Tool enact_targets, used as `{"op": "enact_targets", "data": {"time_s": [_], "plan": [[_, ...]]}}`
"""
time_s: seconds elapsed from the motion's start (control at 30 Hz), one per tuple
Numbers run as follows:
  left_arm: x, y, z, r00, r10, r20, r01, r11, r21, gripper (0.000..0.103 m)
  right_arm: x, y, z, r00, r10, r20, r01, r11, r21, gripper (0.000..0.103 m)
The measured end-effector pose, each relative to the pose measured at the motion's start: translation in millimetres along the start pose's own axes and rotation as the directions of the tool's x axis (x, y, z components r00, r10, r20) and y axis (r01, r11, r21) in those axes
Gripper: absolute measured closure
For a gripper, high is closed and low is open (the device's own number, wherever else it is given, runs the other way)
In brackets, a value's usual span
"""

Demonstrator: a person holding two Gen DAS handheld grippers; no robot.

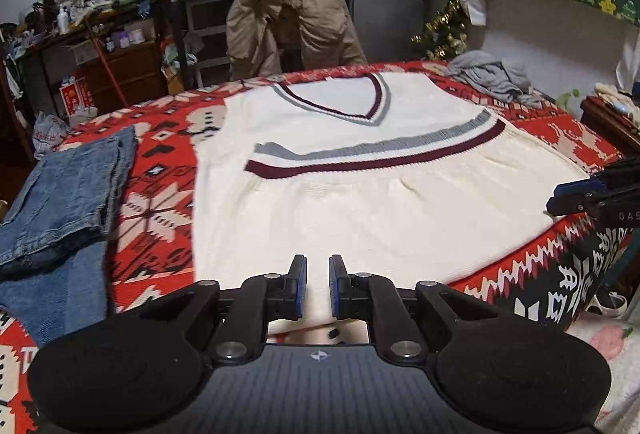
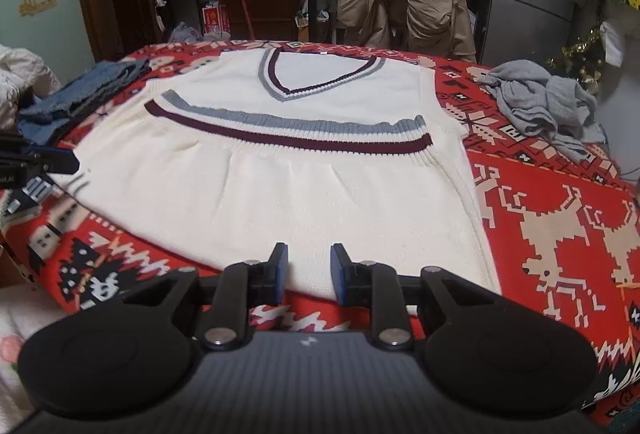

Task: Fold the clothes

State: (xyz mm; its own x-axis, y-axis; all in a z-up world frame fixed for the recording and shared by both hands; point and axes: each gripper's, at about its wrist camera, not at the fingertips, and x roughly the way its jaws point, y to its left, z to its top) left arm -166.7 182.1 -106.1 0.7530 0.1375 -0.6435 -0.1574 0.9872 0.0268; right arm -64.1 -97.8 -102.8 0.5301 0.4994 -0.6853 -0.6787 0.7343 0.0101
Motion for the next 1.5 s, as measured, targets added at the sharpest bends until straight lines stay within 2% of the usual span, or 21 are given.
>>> {"op": "enact_targets", "data": {"time_s": [0.2, 0.23, 0.27, 0.3, 0.4, 0.7, 0.8, 0.83, 0.93, 1.07, 1.13, 1.23, 1.33, 1.5], "plan": [[23.8, -2.2, 15.6, 1.000, 0.021, -0.014, -0.021, 0.999, 0.026, 0.091, 9.2, 1.5, 8.2, 1.000, -0.019, 0.002, 0.020, 1.000, -0.022, 0.079], [27.7, -2.6, 16.9, 0.999, 0.043, -0.009, -0.043, 0.999, 0.032, 0.091, 16.0, -0.3, 11.3, 1.000, -0.030, 0.000, 0.030, 0.999, -0.016, 0.082], [32.2, -1.7, 17.1, 0.999, 0.053, -0.011, -0.053, 0.998, 0.036, 0.091, 23.2, -2.1, 14.4, 0.999, -0.040, -0.002, 0.040, 0.999, -0.009, 0.090], [36.7, -0.7, 17.2, 0.998, 0.062, -0.014, -0.061, 0.997, 0.040, 0.091, 29.6, -4.7, 17.2, 0.999, -0.044, -0.003, 0.044, 0.999, -0.006, 0.092], [50.1, 4.6, 15.8, 0.997, 0.066, -0.030, -0.065, 0.998, 0.024, 0.090, 47.2, -10.0, 26.6, 0.999, -0.048, 0.007, 0.048, 0.999, -0.003, 0.093], [66.5, 4.6, 32.6, 0.997, 0.080, 0.001, -0.080, 0.996, 0.029, 0.091, 95.1, -14.9, 67.1, 0.999, -0.045, 0.029, 0.044, 0.998, 0.035, 0.093], [57.3, 7.7, 36.8, 0.998, 0.054, 0.018, -0.054, 0.998, -0.012, 0.091, 80.3, -15.9, 64.7, 0.998, -0.032, 0.048, 0.030, 0.998, 0.056, 0.091], [51.9, 7.3, 37.0, 0.999, 0.029, 0.023, -0.028, 0.999, -0.024, 0.091, 73.0, -15.9, 62.6, 0.998, -0.026, 0.055, 0.022, 0.998, 0.063, 0.088], [38.8, -1.1, 34.0, 0.999, -0.042, 0.027, 0.043, 0.998, -0.039, 0.089, 47.3, -9.5, 48.7, 0.998, 0.011, 0.062, -0.015, 0.998, 0.058, 0.088], [31.1, -25.1, 23.2, 0.994, -0.104, 0.027, 0.104, 0.994, -0.019, 0.083, 28.7, 24.4, 23.7, 0.998, 0.059, 0.027, -0.059, 0.998, -0.031, 0.088], [32.8, -35.8, 18.0, 0.993, -0.113, 0.024, 0.113, 0.994, -0.009, 0.083, 31.4, 35.6, 19.2, 0.997, 0.069, 0.021, -0.068, 0.997, -0.038, 0.088], [45.5, -41.2, 13.8, 0.989, -0.143, -0.028, 0.142, 0.989, -0.034, 0.083, 36.2, 52.0, 12.8, 0.996, 0.084, 0.013, -0.084, 0.995, -0.045, 0.087], [48.7, -42.8, 14.7, 0.990, -0.139, -0.024, 0.139, 0.990, -0.022, 0.078, 45.0, 60.7, 22.0, 0.994, 0.104, 0.024, -0.102, 0.992, -0.068, 0.087], [56.1, -42.9, 23.3, 0.993, -0.116, -0.025, 0.115, 0.993, -0.030, 0.075, 73.0, 70.9, 47.3, 0.997, 0.072, 0.030, -0.069, 0.993, -0.097, 0.087]]}}
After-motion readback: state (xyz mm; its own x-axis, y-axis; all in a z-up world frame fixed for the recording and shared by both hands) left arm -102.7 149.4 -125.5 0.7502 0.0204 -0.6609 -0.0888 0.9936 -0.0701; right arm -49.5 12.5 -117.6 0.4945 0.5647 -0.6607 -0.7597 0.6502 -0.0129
